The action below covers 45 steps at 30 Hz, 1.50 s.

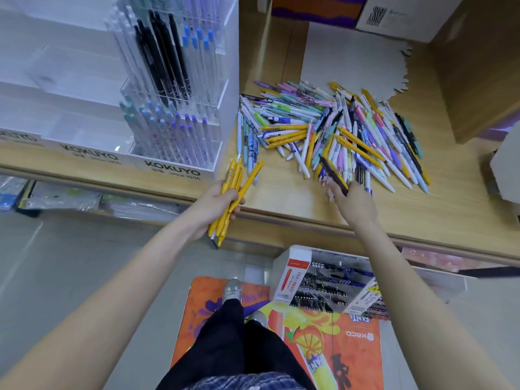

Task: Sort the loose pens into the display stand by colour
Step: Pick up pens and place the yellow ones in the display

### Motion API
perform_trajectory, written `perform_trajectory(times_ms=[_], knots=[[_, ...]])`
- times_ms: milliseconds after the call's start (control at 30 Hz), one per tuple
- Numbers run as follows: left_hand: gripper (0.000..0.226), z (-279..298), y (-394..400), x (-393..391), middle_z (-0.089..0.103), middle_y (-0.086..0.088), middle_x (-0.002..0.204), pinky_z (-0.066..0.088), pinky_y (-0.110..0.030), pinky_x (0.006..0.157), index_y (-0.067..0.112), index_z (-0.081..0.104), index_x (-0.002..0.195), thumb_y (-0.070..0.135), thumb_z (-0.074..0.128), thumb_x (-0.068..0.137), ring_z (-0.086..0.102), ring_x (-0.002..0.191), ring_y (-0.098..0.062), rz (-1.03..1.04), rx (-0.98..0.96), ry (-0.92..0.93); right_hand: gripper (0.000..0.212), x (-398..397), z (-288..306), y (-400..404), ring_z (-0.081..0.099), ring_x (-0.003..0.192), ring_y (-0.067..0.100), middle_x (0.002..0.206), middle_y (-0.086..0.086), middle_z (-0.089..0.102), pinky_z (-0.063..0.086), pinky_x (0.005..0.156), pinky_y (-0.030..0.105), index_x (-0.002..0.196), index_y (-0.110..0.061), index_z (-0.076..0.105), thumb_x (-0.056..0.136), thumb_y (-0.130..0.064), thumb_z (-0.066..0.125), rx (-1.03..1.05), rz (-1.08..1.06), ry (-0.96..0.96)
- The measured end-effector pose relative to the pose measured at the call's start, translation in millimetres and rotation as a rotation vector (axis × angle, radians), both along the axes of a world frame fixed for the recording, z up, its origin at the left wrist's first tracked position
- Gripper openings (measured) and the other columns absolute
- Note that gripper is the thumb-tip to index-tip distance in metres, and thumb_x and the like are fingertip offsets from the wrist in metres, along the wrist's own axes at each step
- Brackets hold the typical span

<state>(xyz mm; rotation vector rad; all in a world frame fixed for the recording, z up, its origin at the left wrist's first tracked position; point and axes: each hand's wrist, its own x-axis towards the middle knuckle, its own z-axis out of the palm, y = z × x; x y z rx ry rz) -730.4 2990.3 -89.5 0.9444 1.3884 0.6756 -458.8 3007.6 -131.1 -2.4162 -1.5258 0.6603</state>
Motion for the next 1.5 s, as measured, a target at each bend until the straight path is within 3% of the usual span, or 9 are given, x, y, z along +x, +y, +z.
perform_trajectory(times_ms=[200, 367, 533, 700, 867, 1100, 1267, 1400, 1500], knots=[[0.016, 11, -5, -2, 0.054, -0.002, 0.071, 0.045, -0.020, 0.049, 0.006, 0.053, 0.085, 0.003, 0.040, 0.094, 0.051, 0.052, -0.007, 0.141, 0.014, -0.219, 0.015, -38, 36, -15, 0.037, 0.043, 0.009, 0.067, 0.003, 0.045, 0.029, 0.041, 0.021, 0.090, -0.011, 0.038, 0.100, -0.021, 0.043, 0.113, -0.074, 1.007], [0.018, 44, -11, -27, 0.054, -0.005, 0.069, 0.041, -0.020, 0.045, 0.004, 0.052, 0.085, -0.002, 0.036, 0.091, 0.048, 0.050, -0.010, 0.111, 0.058, -0.304, 0.022, -92, 85, -7, 0.027, 0.040, 0.010, 0.060, 0.002, 0.035, 0.023, 0.039, 0.022, 0.078, -0.014, 0.034, 0.098, -0.011, 0.043, 0.097, 0.024, 1.160], [0.022, 76, -10, -79, 0.043, -0.012, 0.073, 0.035, -0.019, 0.042, 0.003, 0.049, 0.080, -0.004, 0.032, 0.092, 0.042, 0.046, -0.010, 0.020, 0.164, -0.208, 0.029, -158, 126, -4, 0.022, 0.035, 0.011, 0.052, 0.000, 0.028, 0.015, 0.040, 0.022, 0.084, -0.008, 0.046, 0.097, -0.034, 0.047, 0.051, 0.117, 1.144], [0.025, 98, 5, -155, 0.044, -0.011, 0.067, 0.035, -0.018, 0.039, 0.003, 0.049, 0.077, -0.006, 0.032, 0.093, 0.042, 0.042, -0.008, 0.172, 0.288, -0.265, 0.042, -247, 154, 8, 0.021, 0.032, 0.008, 0.050, -0.004, 0.029, 0.013, 0.036, 0.020, 0.079, -0.012, 0.047, 0.095, -0.050, 0.037, -0.124, 0.117, 1.463], [0.026, 126, 27, -258, 0.049, 0.001, 0.050, 0.037, -0.017, 0.040, 0.007, 0.052, 0.075, -0.003, 0.037, 0.094, 0.042, 0.040, -0.007, 0.181, 0.376, -0.201, 0.025, -362, 167, 36, 0.028, 0.032, 0.005, 0.050, -0.004, 0.037, 0.025, 0.032, 0.016, 0.084, -0.012, 0.045, 0.095, -0.034, 0.041, 0.017, 0.144, 1.702], [0.012, 152, 57, -379, 0.055, -0.001, 0.067, 0.036, -0.019, 0.042, 0.012, 0.053, 0.086, 0.008, 0.062, 0.078, 0.044, 0.049, -0.009, 0.002, 0.441, -0.201, 0.027, -475, 221, 70, 0.018, 0.037, 0.009, 0.049, -0.004, 0.021, 0.015, 0.037, 0.020, 0.080, -0.012, 0.050, 0.091, -0.036, 0.056, 0.322, 0.202, 1.293], [0.017, 156, 93, -415, 0.052, -0.004, 0.067, 0.037, -0.022, 0.046, 0.012, 0.055, 0.095, 0.003, 0.064, 0.083, 0.042, 0.054, -0.015, -0.066, 0.446, -0.119, 0.016, -506, 234, 114, 0.025, 0.035, 0.008, 0.054, 0.002, 0.053, 0.020, 0.034, 0.018, 0.078, -0.004, 0.057, 0.088, -0.014, 0.063, 0.362, 0.149, 1.223], [0.011, 156, 135, -437, 0.058, -0.004, 0.072, 0.039, -0.021, 0.044, 0.012, 0.060, 0.096, 0.011, 0.064, 0.085, 0.049, 0.059, -0.011, 0.047, 0.458, -0.062, 0.018, -508, 243, 159, 0.026, 0.034, 0.008, 0.053, 0.005, 0.050, 0.021, 0.036, 0.019, 0.071, -0.004, 0.058, 0.088, -0.009, 0.059, 0.432, 0.149, 1.118], [0.006, 154, 172, -450, 0.057, -0.004, 0.074, 0.036, -0.017, 0.039, 0.010, 0.056, 0.084, 0.012, 0.057, 0.090, 0.048, 0.051, -0.007, 0.265, 0.447, -0.111, 0.021, -506, 253, 203, 0.033, 0.042, 0.013, 0.048, 0.001, 0.042, 0.028, 0.044, 0.024, 0.069, -0.002, 0.060, 0.087, -0.014, 0.059, 0.736, 0.076, 0.765]])
